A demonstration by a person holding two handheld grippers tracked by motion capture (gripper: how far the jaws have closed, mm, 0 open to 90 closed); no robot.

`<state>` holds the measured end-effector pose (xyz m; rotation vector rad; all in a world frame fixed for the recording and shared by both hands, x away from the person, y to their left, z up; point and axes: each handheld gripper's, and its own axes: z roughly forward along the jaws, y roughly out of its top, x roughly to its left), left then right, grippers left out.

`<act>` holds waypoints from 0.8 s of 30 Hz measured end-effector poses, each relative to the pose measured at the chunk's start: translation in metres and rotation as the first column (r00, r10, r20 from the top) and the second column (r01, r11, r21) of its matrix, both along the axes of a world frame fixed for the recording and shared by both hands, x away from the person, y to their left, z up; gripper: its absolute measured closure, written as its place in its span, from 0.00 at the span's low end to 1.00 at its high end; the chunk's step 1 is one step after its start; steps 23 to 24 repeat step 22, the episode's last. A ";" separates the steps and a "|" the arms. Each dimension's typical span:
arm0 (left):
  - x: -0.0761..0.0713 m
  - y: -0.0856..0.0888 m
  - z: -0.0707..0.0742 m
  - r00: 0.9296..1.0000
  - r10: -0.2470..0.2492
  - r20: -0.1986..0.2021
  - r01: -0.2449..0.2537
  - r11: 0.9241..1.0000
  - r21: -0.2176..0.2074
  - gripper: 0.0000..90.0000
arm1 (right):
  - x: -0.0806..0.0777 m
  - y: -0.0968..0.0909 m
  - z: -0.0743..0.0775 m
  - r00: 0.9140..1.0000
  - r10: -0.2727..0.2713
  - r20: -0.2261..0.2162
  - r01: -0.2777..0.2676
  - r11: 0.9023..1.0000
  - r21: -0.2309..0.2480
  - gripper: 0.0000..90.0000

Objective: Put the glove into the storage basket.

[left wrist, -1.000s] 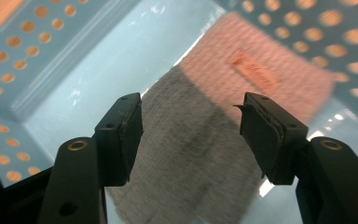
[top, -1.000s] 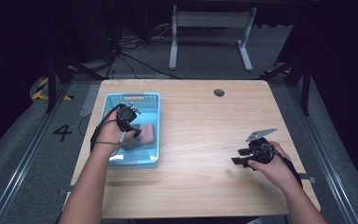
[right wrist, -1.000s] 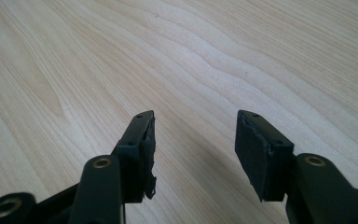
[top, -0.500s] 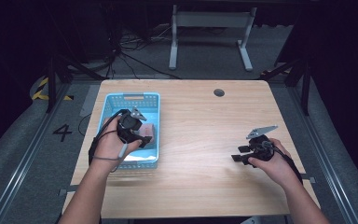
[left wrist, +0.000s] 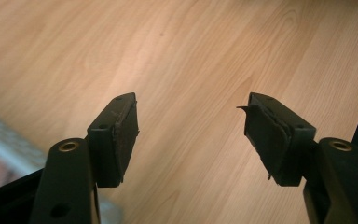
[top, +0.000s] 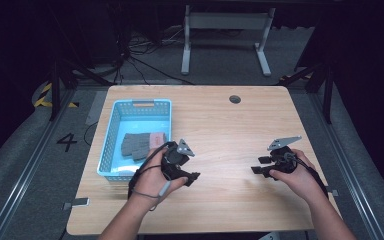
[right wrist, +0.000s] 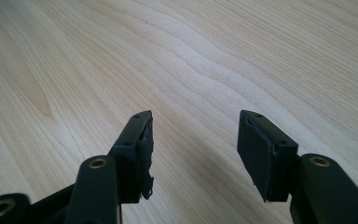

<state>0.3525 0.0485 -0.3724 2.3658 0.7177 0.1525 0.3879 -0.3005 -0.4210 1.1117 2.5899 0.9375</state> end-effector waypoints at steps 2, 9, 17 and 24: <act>-0.002 -0.011 -0.010 1.000 -0.022 -0.013 0.022 1.000 -0.006 0.39 | 0.000 0.000 0.000 1.000 -0.006 -0.002 0.006 1.000 0.002 0.51; -0.007 -0.039 -0.034 0.997 -0.079 -0.020 0.080 0.996 0.031 0.37 | -0.002 -0.004 -0.005 1.000 -0.012 -0.009 0.012 1.000 -0.001 0.50; -0.009 -0.049 -0.046 0.996 -0.082 -0.023 0.083 0.995 0.060 0.34 | -0.003 -0.002 -0.006 1.000 -0.010 -0.005 0.010 1.000 -0.005 0.50; -0.009 -0.047 -0.047 0.996 -0.077 -0.044 0.079 0.996 0.037 0.33 | -0.002 -0.001 -0.007 1.000 -0.008 -0.006 0.008 1.000 -0.008 0.50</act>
